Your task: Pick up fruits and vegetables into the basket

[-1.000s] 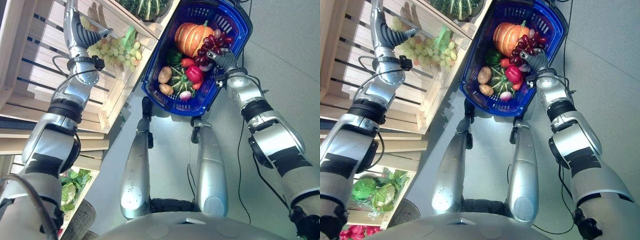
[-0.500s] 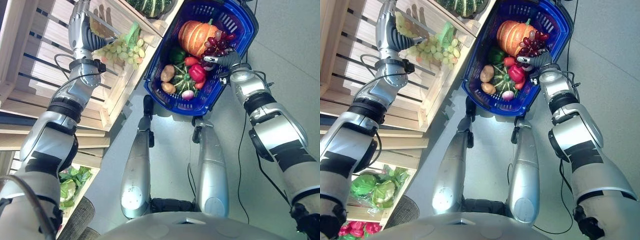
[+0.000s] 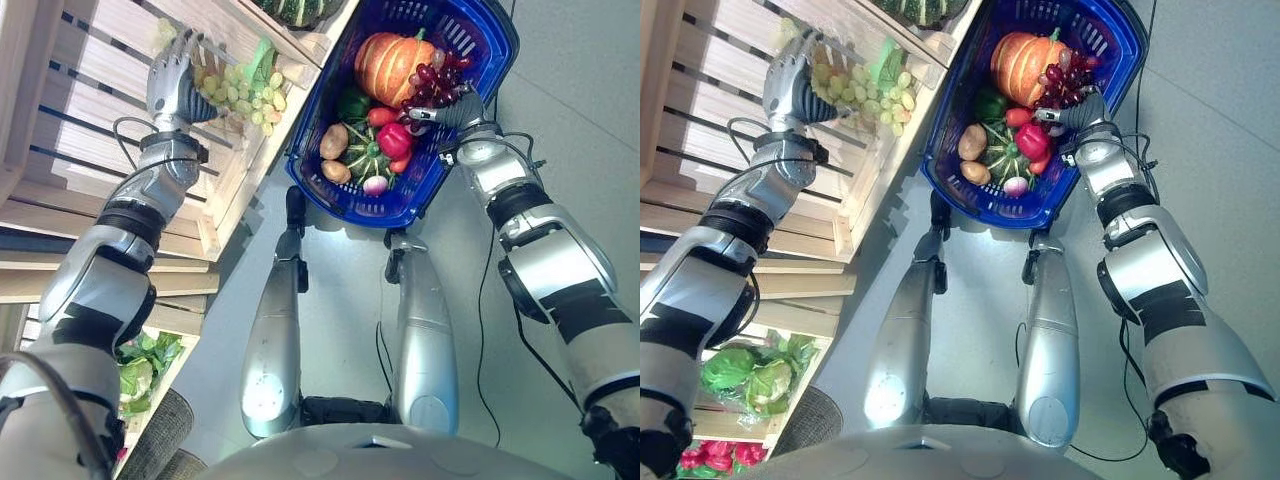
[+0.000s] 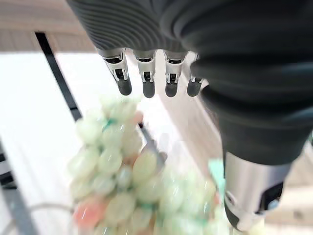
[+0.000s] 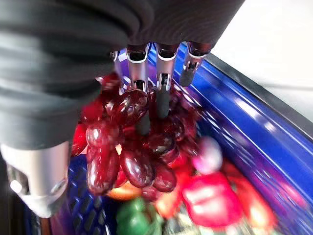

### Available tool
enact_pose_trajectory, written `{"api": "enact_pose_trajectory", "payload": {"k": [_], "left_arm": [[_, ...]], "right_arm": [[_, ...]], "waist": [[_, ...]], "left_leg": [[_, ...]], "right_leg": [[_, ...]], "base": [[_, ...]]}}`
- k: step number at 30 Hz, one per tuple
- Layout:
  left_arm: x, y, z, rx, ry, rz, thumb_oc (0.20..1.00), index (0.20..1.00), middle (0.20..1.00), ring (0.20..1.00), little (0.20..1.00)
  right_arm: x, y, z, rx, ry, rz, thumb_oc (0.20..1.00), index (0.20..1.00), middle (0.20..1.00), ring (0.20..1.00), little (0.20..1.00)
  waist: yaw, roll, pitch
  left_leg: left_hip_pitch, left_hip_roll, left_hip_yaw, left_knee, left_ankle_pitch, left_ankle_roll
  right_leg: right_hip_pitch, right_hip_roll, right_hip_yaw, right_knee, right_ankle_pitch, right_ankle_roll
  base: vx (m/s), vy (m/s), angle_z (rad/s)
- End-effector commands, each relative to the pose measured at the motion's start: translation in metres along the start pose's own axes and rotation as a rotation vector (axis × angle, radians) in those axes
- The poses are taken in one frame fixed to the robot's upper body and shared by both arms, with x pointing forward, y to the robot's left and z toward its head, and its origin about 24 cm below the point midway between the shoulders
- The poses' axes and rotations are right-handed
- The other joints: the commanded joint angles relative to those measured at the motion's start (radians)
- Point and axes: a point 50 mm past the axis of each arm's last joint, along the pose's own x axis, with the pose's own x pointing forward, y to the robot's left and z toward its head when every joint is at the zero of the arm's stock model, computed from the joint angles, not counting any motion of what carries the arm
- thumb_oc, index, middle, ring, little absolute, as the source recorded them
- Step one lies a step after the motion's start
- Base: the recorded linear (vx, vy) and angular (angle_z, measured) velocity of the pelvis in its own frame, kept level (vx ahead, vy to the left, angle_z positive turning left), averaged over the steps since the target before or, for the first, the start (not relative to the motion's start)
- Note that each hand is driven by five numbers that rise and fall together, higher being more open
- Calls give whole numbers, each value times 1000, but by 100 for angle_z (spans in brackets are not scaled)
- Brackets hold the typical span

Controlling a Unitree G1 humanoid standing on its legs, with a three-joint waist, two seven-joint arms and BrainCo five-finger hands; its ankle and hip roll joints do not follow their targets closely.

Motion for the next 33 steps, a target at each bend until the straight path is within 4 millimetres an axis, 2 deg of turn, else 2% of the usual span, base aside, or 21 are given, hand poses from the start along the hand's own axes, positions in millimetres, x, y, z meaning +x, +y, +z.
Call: {"api": "enact_pose_trajectory", "payload": {"k": [1,7,19,24,28,33], "left_arm": [[-3,9,-23,25,78,49,1000,1000,1000,1000,1000],[-12,7,-38,55,124,44,1000,1000,1000,1000,1000],[-18,6,-50,124,157,33,1000,1000,1000,1000,1000],[-20,6,-54,192,164,34,1000,1000,1000,1000,1000],[-22,5,-58,227,166,24,1000,1000,1000,1000,1000],[-23,4,-58,350,117,21,1000,1000,1000,1000,1000]], "right_arm": [[0,-18,10,-79,-119,-105,1000,1000,1000,1000,1000],[-13,-16,5,-63,-191,-148,1000,1000,1000,1000,1000],[-27,-14,14,-38,-309,-186,1000,1000,1000,1000,1000],[-34,-18,14,9,-348,-260,1000,1000,1000,1000,1000],[-39,-25,7,64,-344,-348,1000,1000,1000,1000,1000],[-42,-40,-14,149,-281,-509,1000,1000,1000,1000,1000]], "waist": [[-31,53,-33],[-56,33,-33],[-80,18,-33],[-91,14,-33],[-103,7,-33],[-115,-1,-33]], "left_leg": [[-39,-83,71,97,-95,70],[-37,-77,74,87,-100,69],[-32,-72,81,80,-105,63],[-33,-70,84,80,-107,62],[-32,-66,88,78,-110,61],[-41,-59,94,86,-118,63]], "right_leg": [[79,58,-87,-107,7,16],[82,66,-76,-121,5,19],[88,70,-66,-135,3,19],[86,73,-61,-134,1,20],[87,77,-53,-135,-1,21],[79,83,-45,-131,-2,22]], "base": [[0,0,0],[0,0,0],[-5,0,-1],[0,0,0],[0,0,0],[6,20,-5]]}}
